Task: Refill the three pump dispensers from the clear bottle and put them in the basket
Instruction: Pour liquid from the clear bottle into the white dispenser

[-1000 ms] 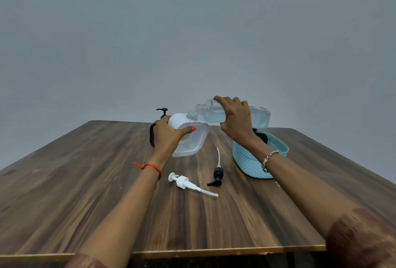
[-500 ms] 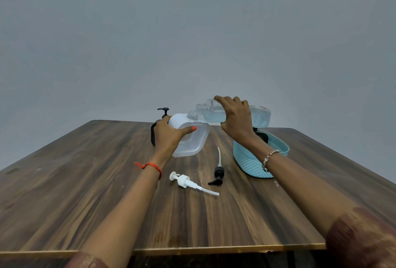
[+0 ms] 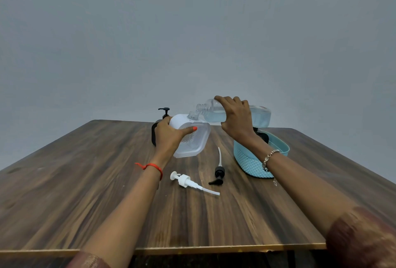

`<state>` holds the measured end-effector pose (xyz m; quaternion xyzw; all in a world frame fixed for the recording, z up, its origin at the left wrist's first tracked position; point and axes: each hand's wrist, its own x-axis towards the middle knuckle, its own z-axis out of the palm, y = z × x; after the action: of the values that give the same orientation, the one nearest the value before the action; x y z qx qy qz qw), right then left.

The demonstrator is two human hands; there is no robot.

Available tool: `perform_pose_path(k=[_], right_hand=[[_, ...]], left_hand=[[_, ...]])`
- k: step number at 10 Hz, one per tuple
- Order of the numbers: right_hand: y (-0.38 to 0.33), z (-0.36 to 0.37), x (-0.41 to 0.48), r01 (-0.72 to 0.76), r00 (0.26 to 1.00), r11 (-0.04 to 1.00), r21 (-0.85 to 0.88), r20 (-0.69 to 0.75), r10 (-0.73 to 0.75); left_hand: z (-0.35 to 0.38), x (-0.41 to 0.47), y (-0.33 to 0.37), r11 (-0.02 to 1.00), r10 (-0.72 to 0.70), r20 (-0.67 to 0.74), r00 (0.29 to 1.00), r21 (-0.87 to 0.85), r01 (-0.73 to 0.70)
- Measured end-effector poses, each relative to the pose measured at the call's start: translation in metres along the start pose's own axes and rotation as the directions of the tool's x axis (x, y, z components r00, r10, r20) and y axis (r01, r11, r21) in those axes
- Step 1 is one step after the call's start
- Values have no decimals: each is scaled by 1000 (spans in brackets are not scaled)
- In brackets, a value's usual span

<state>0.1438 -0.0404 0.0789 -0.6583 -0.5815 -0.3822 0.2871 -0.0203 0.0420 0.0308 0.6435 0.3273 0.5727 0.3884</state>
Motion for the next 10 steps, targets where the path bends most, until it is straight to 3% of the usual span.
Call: perform_pose_path(k=[10], right_hand=[[-10, 1, 2, 40, 999, 999, -16, 17, -40]], left_hand=[[-11, -1, -7, 998, -3, -7, 1000, -61, 3]])
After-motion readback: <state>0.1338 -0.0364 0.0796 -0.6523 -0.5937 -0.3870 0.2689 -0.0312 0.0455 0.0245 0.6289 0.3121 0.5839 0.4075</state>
